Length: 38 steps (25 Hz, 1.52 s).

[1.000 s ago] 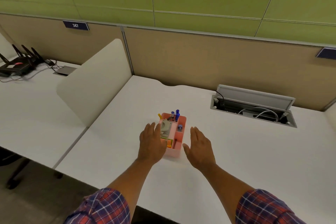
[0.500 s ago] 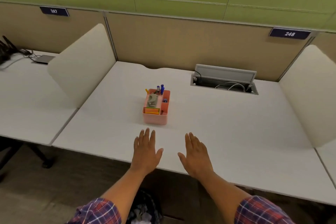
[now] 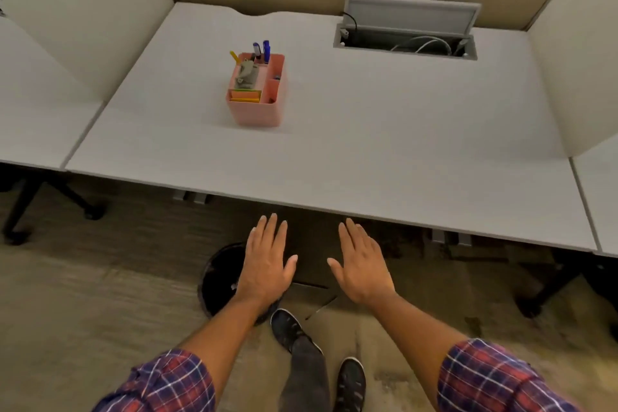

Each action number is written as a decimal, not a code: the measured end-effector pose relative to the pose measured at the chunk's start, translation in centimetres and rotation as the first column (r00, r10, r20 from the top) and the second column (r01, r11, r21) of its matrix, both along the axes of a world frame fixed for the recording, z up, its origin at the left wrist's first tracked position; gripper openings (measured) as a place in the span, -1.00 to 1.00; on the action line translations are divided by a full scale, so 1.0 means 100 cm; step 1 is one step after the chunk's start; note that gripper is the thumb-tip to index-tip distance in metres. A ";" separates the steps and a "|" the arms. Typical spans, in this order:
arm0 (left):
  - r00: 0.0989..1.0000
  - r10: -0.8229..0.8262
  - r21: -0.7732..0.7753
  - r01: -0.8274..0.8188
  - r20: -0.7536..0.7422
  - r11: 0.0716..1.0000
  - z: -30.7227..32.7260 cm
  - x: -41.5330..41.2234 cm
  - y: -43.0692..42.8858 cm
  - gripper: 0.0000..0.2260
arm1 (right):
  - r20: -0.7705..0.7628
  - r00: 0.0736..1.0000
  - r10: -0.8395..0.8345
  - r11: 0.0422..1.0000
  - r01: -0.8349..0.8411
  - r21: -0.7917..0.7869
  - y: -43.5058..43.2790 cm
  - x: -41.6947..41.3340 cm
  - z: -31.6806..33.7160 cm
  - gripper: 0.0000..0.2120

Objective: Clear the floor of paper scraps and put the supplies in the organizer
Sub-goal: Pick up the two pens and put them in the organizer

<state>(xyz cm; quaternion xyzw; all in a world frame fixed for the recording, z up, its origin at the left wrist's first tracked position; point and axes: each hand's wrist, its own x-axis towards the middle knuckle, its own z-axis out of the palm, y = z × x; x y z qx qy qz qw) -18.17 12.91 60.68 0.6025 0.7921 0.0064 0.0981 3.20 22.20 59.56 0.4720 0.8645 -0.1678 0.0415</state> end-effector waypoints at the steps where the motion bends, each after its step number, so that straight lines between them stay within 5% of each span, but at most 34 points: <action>1: 1.000 0.002 -0.028 -0.002 0.008 1.000 -0.013 0.014 -0.012 -0.30 | 0.007 1.000 0.002 1.000 -0.002 -0.026 -0.010 0.015 -0.013 -0.26; 9: 0.986 0.073 -0.156 -0.050 0.148 0.987 -0.122 0.081 -0.053 -0.32 | 0.101 0.995 -0.026 0.974 0.048 -0.223 -0.069 0.099 -0.136 -0.23; 15: 0.942 0.187 -0.267 -0.111 0.279 0.957 -0.288 0.074 -0.067 -0.45 | 0.072 0.951 -0.300 0.885 0.305 -0.350 -0.081 0.088 -0.288 -0.32; 20: 0.889 0.277 -0.274 -0.182 0.364 0.944 -0.440 0.065 -0.062 -0.62 | 0.160 0.798 -0.582 0.607 0.556 -0.568 -0.094 0.067 -0.451 -0.61; 24: 0.926 0.209 -0.285 -0.118 0.313 0.951 -0.551 0.045 -0.029 -0.73 | 0.149 0.717 -0.681 0.497 0.602 -0.625 -0.094 0.036 -0.566 -0.78; 31: 0.970 0.022 -0.314 0.057 0.242 0.948 -0.676 0.040 0.011 -0.73 | 0.208 0.479 -0.853 0.238 0.712 -0.661 -0.085 -0.003 -0.694 -0.66; 38: 0.993 -0.112 -0.380 0.114 0.027 0.918 -0.713 0.045 0.015 -0.74 | 0.251 0.507 -0.824 0.359 0.812 -0.461 -0.078 -0.023 -0.718 -0.67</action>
